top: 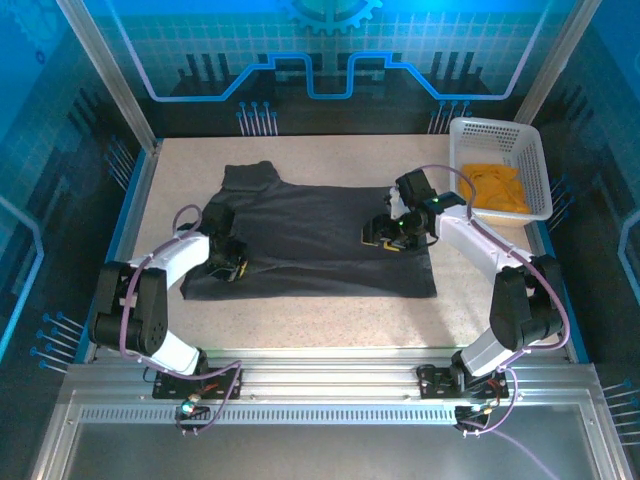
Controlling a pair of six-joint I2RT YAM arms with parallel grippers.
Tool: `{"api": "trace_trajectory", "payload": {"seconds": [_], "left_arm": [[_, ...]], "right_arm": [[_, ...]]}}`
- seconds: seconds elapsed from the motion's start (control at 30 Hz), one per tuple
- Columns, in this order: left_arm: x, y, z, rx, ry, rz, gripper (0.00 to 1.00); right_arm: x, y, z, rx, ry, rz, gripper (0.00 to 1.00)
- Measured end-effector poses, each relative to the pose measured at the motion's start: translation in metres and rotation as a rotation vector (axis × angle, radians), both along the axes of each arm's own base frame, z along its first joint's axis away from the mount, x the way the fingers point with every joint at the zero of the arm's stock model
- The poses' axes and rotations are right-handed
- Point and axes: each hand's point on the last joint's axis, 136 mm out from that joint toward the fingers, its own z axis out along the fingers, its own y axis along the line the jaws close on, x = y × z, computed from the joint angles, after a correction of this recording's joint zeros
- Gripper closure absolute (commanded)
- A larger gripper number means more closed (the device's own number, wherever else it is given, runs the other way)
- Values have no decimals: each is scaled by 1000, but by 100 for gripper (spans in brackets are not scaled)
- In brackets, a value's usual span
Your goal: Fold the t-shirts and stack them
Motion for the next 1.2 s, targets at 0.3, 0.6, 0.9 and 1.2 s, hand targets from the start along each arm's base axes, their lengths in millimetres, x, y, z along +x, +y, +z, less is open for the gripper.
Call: {"api": "trace_trajectory", "payload": {"seconds": [0.3,0.6,0.9,1.2], "left_arm": [[53,-31,21,49,-80,-188,100],[107,-69,24,170,-96,-482,100],[111,-86,9,249,-47,-677,100],[114,-87,2,264,-44,-728,57]], "right_arm": [[6,-8,0,4,5,-34,39],[10,-15,2,8,8,-57,40],[11,-18,2,12,16,-67,40],[10,-20,-4,3,34,-78,42]]}}
